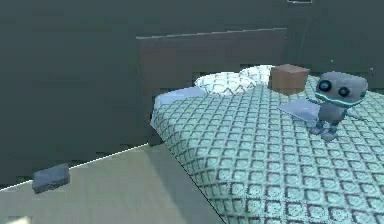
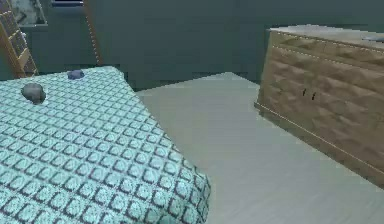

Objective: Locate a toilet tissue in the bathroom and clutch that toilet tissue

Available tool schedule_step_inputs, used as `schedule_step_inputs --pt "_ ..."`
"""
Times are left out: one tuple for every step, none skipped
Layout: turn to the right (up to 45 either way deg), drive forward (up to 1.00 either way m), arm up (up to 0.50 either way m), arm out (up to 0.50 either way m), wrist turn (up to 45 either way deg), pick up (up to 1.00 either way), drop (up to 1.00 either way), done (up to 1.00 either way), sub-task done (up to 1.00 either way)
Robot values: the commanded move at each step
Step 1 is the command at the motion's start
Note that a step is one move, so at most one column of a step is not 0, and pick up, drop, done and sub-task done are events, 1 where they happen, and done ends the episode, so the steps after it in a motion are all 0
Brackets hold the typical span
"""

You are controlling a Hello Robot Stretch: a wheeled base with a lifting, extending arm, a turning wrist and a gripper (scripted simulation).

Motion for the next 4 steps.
schedule_step_inputs --pt "-45.0 0.0 0.0 0.0 0.0 0.0 0.0 0.0 0.0" --pt "-45.0 0.0 0.0 0.0 0.0 0.0 0.0 0.0 0.0" --pt "-42.0 0.0 0.0 0.0 0.0 0.0 0.0 0.0 0.0" --pt "0.0 1.0 0.0 0.0 0.0 0.0 0.0 0.0 0.0"
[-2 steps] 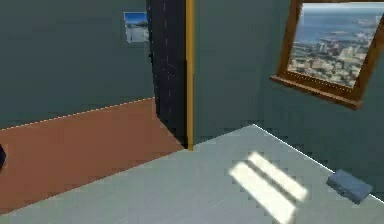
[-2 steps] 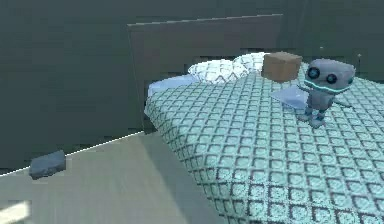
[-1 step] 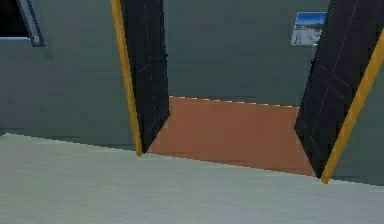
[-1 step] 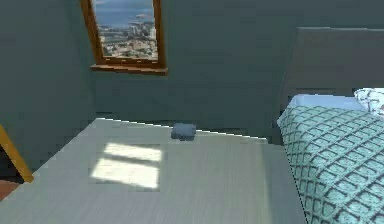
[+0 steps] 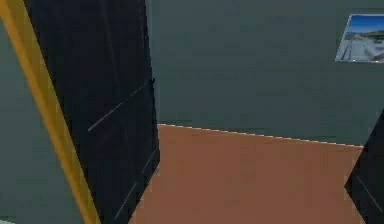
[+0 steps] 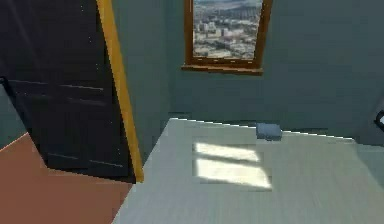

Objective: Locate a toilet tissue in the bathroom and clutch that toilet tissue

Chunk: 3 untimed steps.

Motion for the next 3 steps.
schedule_step_inputs --pt "0.0 1.0 0.0 0.0 0.0 0.0 0.0 0.0 0.0" --pt "-3.0 0.0 0.0 0.0 0.0 0.0 0.0 0.0 0.0" --pt "0.0 0.7 0.0 0.0 0.0 0.0 0.0 0.0 0.0"
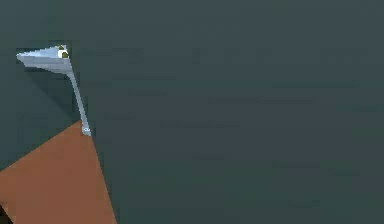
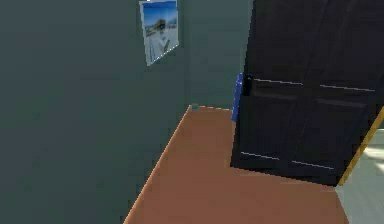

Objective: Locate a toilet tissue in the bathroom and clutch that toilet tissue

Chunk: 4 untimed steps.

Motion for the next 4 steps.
schedule_step_inputs --pt "-9.0 0.0 0.0 0.0 0.0 0.0 0.0 0.0 0.0" --pt "0.0 0.4 0.0 0.0 0.0 0.0 0.0 0.0 0.0" --pt "-45.0 0.0 0.0 0.0 0.0 0.0 0.0 0.0 0.0" --pt "-45.0 0.0 0.0 0.0 0.0 0.0 0.0 0.0 0.0"
